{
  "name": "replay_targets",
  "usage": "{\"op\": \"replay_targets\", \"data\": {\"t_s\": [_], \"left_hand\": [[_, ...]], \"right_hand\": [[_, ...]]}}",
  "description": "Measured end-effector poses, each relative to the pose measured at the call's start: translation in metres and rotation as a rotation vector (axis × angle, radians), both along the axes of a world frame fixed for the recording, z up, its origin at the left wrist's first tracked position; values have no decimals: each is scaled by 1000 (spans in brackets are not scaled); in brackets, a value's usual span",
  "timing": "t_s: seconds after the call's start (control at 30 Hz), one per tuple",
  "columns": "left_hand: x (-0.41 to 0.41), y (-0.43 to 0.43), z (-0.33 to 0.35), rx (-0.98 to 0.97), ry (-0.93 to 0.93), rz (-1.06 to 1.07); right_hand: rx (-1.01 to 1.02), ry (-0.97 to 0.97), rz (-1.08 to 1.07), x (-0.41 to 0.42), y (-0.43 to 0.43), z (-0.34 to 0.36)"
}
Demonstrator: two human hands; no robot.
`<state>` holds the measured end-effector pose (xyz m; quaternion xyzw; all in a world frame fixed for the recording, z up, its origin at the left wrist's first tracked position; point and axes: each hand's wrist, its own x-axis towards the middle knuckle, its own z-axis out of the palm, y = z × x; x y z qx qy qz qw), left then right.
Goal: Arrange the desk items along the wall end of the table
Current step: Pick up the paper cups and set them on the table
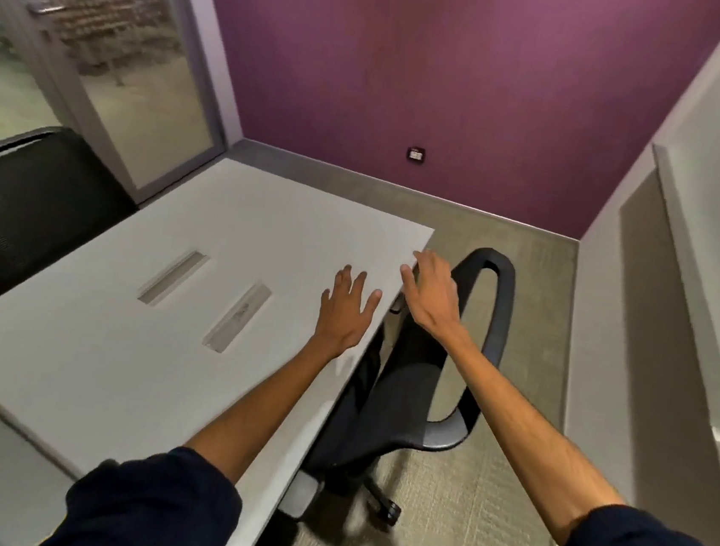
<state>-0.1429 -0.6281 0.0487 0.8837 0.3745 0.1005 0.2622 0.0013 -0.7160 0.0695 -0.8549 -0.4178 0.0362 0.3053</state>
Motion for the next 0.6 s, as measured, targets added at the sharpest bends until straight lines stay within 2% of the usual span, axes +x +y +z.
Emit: {"op": "replay_targets", "data": {"t_s": [0.2,0.4,0.6], "left_hand": [[73,-29,21,75,-25,-155],[159,-57,51,192,-41,-283],[258,-108,60,184,-49,-361]], "right_hand": [[109,-32,-101,66,-46,22],[92,15,-193,135,-97,24],[62,69,-303,209,-156,19]]}}
